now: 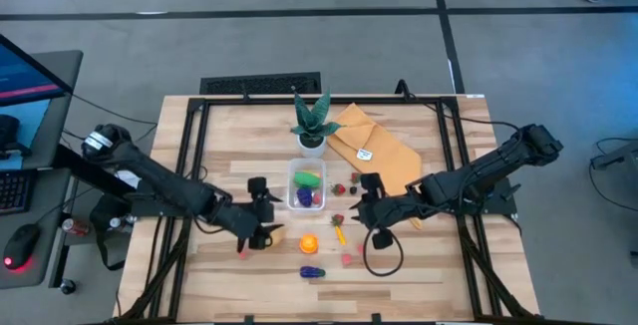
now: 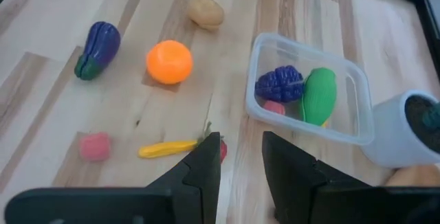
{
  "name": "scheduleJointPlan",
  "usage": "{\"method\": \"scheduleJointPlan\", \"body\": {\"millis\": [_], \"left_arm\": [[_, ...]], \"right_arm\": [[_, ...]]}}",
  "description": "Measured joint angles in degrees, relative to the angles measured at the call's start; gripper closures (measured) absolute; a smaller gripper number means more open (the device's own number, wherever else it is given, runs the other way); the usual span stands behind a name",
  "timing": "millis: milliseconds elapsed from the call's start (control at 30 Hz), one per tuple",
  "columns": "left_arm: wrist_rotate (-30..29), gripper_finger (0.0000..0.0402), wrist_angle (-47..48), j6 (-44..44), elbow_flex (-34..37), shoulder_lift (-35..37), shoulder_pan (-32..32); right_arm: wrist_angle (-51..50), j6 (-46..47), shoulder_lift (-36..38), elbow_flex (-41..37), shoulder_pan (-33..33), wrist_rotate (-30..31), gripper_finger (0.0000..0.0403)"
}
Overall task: Pick and placing Produce into tupperware
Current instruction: Put the top right strawberry into the transparent bin
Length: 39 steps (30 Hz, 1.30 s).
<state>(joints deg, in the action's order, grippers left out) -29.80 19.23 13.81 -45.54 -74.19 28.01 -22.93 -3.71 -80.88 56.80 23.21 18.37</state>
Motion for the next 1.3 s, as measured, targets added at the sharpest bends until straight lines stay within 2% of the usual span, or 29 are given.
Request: {"method": "scheduleJointPlan", "body": {"millis": [167,400,600,700,767,933,1000,1133,1300], "left_arm": [[-5.1,0.0102,9.4,9.8,0.0,0.0,4.8],[-12.8,0.0102,23.6,24.1,0.0,0.0,11.2],[-18.9,0.0102,35.5,34.5,0.2,0.0,16.4],[-22.8,0.0102,39.3,37.9,1.9,0.0,18.6],[-24.8,0.0102,41.3,40.6,3.2,0.0,19.4],[-27.8,0.0102,44.7,46.1,5.8,0.0,19.3],[-29.0,0.0102,45.3,47.9,6.5,0.0,19.3],[-30.8,0.0102,47.0,49.1,7.4,0.0,19.3],[-32.2,0.0102,48.0,49.5,7.4,0.0,19.3]], "right_arm": [[-1.8,4.0,0.0,-1.6,-0.4,3.1,0.0301],[-1.4,9.2,0.0,-10.2,-2.0,5.3,0.0301],[8.1,10.0,2.0,-18.6,-2.4,12.2,0.0301],[13.6,8.8,5.4,-23.6,-2.6,17.0,0.0301],[19.0,7.3,8.5,-27.4,-3.5,18.1,0.0301],[34.6,6.8,15.0,-36.3,-9.4,16.6,0.0301],[37.5,9.2,16.7,-37.7,-12.9,13.4,0.0301],[36.5,12.5,16.7,-36.5,-18.6,3.7,0.0301],[31.4,19.2,13.0,-30.8,-21.9,3.2,0.0301]]}}
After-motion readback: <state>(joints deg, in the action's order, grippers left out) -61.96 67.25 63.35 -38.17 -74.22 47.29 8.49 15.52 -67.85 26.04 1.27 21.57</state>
